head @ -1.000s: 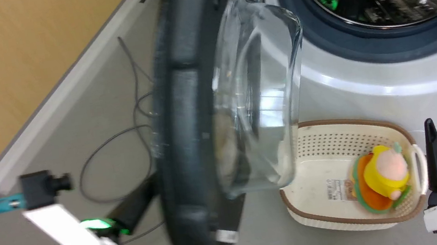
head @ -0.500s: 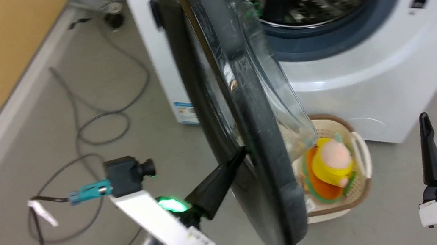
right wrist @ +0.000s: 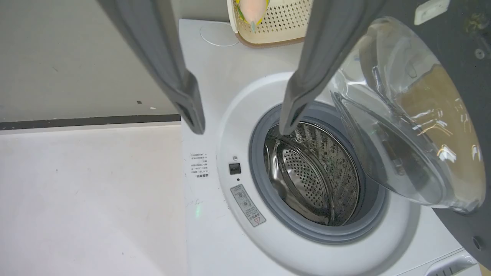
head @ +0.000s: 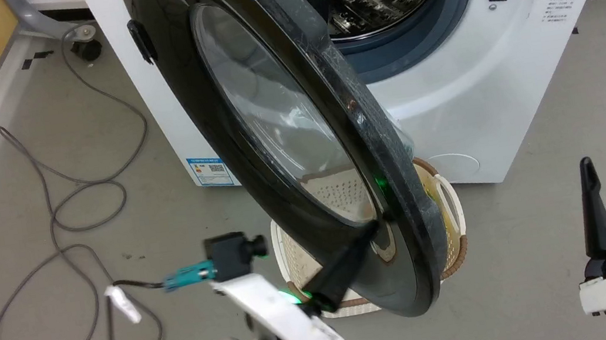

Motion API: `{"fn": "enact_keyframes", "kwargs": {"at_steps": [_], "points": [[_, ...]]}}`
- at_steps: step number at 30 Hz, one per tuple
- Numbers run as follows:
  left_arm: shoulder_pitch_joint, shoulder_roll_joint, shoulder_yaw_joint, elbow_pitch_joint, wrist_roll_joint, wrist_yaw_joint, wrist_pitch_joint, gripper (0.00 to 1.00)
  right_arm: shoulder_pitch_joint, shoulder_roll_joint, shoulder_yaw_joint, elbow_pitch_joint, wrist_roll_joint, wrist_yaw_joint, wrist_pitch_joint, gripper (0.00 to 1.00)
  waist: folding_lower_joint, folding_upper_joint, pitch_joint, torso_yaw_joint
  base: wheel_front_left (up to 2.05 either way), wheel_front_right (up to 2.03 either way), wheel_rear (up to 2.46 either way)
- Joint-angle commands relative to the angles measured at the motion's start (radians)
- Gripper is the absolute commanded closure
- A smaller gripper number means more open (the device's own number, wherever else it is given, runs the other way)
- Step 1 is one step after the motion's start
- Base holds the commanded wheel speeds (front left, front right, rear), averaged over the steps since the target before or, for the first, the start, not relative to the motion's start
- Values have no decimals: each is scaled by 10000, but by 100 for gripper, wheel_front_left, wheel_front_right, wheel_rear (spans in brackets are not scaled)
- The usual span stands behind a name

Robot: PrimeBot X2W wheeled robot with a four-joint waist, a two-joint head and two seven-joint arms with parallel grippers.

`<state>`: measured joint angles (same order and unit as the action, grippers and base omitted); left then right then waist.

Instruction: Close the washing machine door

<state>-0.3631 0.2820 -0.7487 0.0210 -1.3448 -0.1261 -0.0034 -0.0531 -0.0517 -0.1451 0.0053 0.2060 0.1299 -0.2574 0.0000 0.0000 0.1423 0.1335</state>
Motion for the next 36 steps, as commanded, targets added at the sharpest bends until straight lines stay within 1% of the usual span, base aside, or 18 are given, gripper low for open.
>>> {"fn": "enact_keyframes", "kwargs": {"at_steps": [1, 4, 6, 8, 9, 11, 13, 15, 18, 21, 22, 23, 24, 25, 27, 28, 33, 36], "points": [[-239, 247, -31, 77, -75, -46, -422, 100, -112, 15, -27, 68, 105, 8, -44, 0, 0, 0, -48, -33, 0, 0, 0], [-268, 571, 6, -13, -34, -46, -1232, 100, -61, 15, -75, 153, 283, 8, -44, 0, 0, 0, -160, -26, 0, 0, 0], [-295, 872, 92, -56, 285, -46, -1876, 100, -28, 15, -73, 171, 370, 8, -44, 0, 0, 0, -243, 13, 0, 0, 0], [-342, 1242, 351, 218, 1057, -46, -2331, 100, -12, 15, -128, 159, 404, 8, -44, 0, 0, 0, -326, 88, 0, 0, 0], [-385, 1391, 685, 504, 1749, 98, -2482, 100, -16, 15, -180, 145, 414, 8, -44, 0, 0, 0, -354, 128, 0, 0, 0], [-437, 1370, 1443, 752, 3193, 617, -2567, 100, -54, 15, -304, 109, 420, 8, -44, 0, 0, 0, -399, 225, 0, 0, 0], [-261, 1001, 2708, 581, 4643, 1328, -2576, 100, -126, 15, -393, 68, 370, 8, -44, 0, 0, 0, -429, 317, 0, 0, 0], [62, 747, 3572, 409, 6075, 2042, -2579, 100, -204, 15, -435, 29, 293, 8, -44, 0, 0, 0, -479, 395, 0, 0, 0], [562, 555, 4319, 169, 7899, 2924, -2581, 100, -318, 15, -489, -22, 167, 8, -44, 0, 0, 0, -577, 512, 0, 0, 0], [1105, 509, 4734, -54, 9500, 3822, -2582, 100, -501, 15, -561, -128, 66, 8, -44, 0, 0, 0, -660, 632, 0, 0, 0], [1307, 438, 4913, -105, 9836, 4109, -2582, 62, -586, 15, -592, -174, 29, 8, -44, 0, 0, 0, -681, 663, 0, 0, 0], [1534, 423, 5038, -77, 10178, 4388, -2582, 0, -683, 15, -620, -220, -24, 8, -44, 0, 0, 0, -702, 684, 0, 0, 0], [1740, 422, 5120, -60, 10501, 4617, -2582, 0, -787, 15, -646, -255, -88, 8, -44, 0, 0, 0, -726, 710, 0, 0, 0], [1924, 353, 5224, -97, 10676, 4771, -2582, 0, -903, 15, -683, -293, -123, 8, -44, 34, 0, 0, -755, 738, 0, 0, 0], [2322, 285, 5312, -143, 11012, 4925, -2583, 0, -1152, 15, -705, -438, -174, 8, -44, 98, 0, 0, -814, 813, 0, 0, 0], [2504, 257, 5328, -186, 11185, 4982, -2583, 0, -1273, 15, -683, -514, -190, 8, -44, 100, 0, 0, -840, 852, 0, 0, 0], [3102, -15, 5524, -358, 11393, 4971, -2583, 0, -1837, 15, -427, -1024, -313, 8, -44, 100, 0, 0, -891, 998, 0, 0, 0], [3388, -250, 5710, -430, 11427, 4768, -2583, 0, -2253, 15, -105, -1615, -289, 8, -44, 100, 0, 0, -923, 1112, 0, 0, 0]]}}
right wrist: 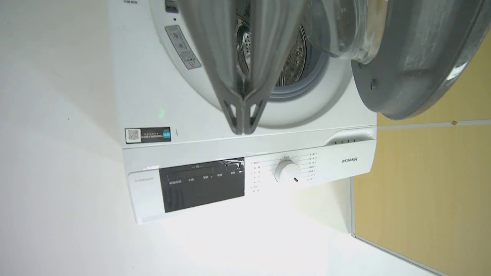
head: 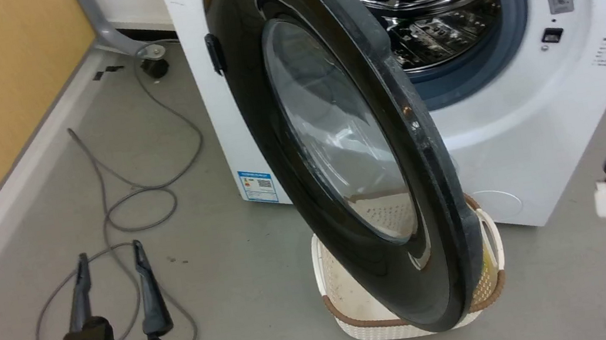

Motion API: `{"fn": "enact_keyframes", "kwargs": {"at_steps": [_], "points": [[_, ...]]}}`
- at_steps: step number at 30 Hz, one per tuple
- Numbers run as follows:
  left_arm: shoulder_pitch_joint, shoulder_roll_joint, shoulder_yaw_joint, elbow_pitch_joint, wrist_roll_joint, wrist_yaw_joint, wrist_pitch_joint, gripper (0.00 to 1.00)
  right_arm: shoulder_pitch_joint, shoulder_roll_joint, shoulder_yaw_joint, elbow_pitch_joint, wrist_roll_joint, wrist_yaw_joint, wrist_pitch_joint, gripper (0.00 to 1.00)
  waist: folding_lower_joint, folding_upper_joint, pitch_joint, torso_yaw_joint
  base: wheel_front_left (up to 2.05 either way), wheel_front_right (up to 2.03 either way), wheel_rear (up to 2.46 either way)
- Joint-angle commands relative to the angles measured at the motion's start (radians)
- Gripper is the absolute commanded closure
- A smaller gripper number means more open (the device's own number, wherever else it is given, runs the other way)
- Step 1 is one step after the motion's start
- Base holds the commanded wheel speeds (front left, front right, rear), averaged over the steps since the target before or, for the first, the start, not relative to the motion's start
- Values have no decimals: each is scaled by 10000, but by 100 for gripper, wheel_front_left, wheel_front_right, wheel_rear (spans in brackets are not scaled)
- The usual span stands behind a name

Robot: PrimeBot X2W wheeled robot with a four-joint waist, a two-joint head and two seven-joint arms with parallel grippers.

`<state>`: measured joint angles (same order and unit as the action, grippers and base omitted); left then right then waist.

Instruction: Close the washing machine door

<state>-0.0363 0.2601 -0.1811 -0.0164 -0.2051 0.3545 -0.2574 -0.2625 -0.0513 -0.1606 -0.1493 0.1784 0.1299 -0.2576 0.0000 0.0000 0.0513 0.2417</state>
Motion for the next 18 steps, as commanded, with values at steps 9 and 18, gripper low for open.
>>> {"fn": "enact_keyframes", "kwargs": {"at_steps": [9, 18], "points": [[546, -791, 576, -69, 365, -1301, -43, 0, -751, -288, 2688, -1369, 448, 8, -42, 100, 0, 0, -44, 158, 0, 0, 0], [792, -1251, 1082, 75, 841, -1827, -43, 0, -303, -1805, 5931, -1267, 1120, 8, -42, 100, 0, 0, -141, 59, 0, 0, 0]]}}
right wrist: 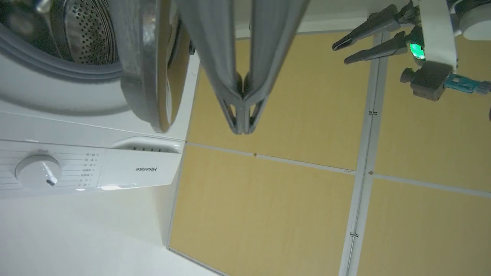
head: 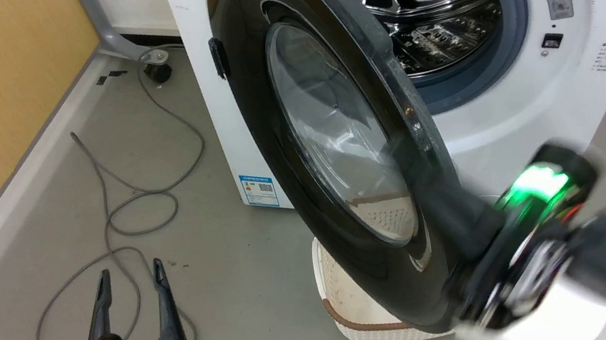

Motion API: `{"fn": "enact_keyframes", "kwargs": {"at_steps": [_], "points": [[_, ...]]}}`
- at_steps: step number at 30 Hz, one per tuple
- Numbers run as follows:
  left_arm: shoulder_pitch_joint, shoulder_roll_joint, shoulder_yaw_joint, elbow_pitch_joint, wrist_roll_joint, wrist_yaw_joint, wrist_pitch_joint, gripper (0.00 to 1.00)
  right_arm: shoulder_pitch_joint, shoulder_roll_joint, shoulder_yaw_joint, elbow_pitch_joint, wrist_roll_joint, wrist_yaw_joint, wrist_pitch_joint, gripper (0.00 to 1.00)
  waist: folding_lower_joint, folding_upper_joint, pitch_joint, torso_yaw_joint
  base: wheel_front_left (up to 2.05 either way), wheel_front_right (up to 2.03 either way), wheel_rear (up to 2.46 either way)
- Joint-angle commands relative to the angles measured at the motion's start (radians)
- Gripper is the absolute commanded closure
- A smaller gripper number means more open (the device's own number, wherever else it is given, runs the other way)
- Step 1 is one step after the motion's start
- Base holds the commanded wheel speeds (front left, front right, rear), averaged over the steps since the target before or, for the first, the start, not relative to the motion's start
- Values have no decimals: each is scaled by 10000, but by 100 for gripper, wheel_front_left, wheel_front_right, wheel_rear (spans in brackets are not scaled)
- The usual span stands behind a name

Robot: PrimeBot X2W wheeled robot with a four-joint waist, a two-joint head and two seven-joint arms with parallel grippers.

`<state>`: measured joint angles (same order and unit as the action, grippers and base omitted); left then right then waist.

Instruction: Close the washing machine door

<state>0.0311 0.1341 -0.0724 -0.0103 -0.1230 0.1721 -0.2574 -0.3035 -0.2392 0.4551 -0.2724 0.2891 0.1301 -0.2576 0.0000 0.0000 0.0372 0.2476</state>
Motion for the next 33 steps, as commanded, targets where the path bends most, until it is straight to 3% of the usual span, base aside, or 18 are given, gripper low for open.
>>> {"fn": "enact_keyframes", "kwargs": {"at_steps": [1, 7, 13, 27, 33], "points": [[137, -40, 60, 19, 60, -41, -43, 0, 176, -107, 129, 65, 100, 6, -42, 100, 0, 0, -12, -22, 0, 0, 0], [158, -269, 354, 33, 294, -248, -43, 0, 536, -983, 1954, 872, 368, 6, -42, 100, 0, 0, 0, -188, 0, 0, 0], [134, -441, 519, -32, 505, -349, -43, 0, 942, -1297, 2439, 1852, 641, 6, -42, 100, 0, 0, 116, -381, 0, 0, 0], [-100, -638, 424, -123, 954, -473, -43, 0, 1652, -1132, 583, 2812, 376, 6, -42, 100, 0, 0, 601, -742, 0, 0, 0], [-377, -702, 185, -208, 1037, -431, -43, 0, 1540, -785, -1017, 3415, 83, 6, -42, 100, 0, 0, 1028, -822, 0, 0, 0]]}}
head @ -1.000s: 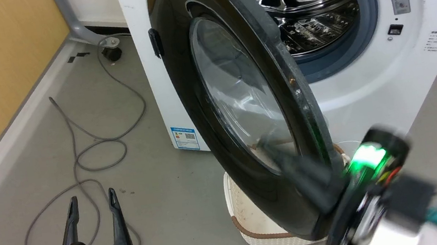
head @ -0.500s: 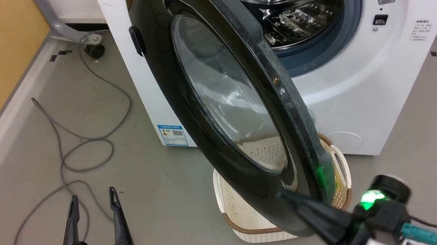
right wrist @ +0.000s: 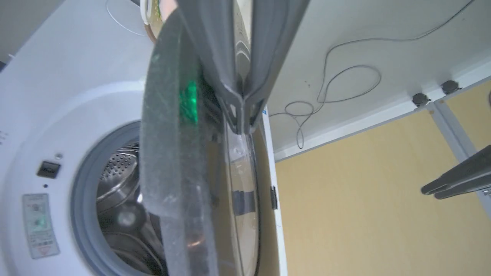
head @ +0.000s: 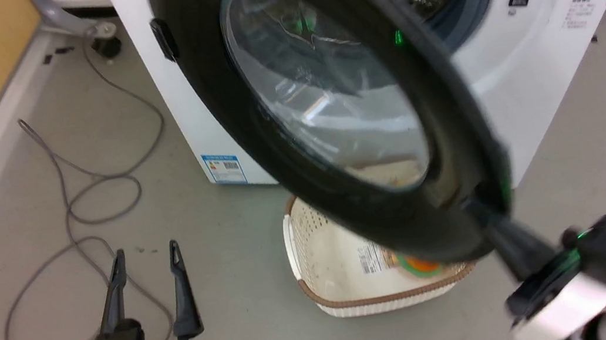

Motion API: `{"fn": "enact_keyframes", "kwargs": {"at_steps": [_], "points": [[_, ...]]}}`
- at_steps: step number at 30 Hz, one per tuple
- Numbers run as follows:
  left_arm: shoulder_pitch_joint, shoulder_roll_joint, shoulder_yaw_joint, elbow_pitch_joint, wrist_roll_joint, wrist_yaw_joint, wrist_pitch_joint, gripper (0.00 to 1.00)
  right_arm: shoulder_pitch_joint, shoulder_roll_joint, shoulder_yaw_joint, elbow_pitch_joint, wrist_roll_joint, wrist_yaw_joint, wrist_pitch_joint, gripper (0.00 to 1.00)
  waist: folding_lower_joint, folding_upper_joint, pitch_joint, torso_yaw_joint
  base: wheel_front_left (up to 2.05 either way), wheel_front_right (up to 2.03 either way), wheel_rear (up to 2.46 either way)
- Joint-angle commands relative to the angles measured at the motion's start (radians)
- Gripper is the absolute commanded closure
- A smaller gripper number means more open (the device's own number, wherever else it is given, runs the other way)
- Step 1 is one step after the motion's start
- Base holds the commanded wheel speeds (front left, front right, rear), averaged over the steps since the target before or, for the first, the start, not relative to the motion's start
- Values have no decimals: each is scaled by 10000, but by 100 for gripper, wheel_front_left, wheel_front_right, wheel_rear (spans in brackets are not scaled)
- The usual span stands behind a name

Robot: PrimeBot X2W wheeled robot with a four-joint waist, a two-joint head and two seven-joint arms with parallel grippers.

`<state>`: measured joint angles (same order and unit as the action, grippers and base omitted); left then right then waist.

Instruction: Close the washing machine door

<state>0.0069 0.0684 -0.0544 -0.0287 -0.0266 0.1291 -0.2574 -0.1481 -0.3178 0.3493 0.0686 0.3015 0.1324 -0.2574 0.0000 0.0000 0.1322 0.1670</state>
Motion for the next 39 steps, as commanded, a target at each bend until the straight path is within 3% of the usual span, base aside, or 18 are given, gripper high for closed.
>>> {"fn": "enact_keyframes", "kwargs": {"at_steps": [1, 7, 13, 25, 39], "points": [[-196, -53, -36, -44, 80, 12, -43, 0, -80, 126, -301, 104, -84, -17, -44, 100, 0, 0, 186, -31, 0, 0, 0], [-573, -106, -343, -130, 99, 95, -43, 0, -958, 553, -1768, 803, -412, -17, -44, 100, 0, 0, 902, -112, 0, 0, 0], [-1064, -139, -661, -153, 97, 187, -43, 0, -2296, 523, -2531, 1871, -396, -17, -44, 100, 0, 0, 1584, -29, 0, 0, 0], [-1627, -165, -985, -220, 51, 382, -43, 0, -5118, -74, -2980, 4348, -518, -17, -44, 100, 0, 0, 2461, 279, 0, 0, 0], [-1876, -177, -1154, -204, -68, 552, -43, 0, -7604, -470, -3353, 7154, -903, -17, -44, 100, 0, 0, 2728, 516, 0, 0, 0]]}}
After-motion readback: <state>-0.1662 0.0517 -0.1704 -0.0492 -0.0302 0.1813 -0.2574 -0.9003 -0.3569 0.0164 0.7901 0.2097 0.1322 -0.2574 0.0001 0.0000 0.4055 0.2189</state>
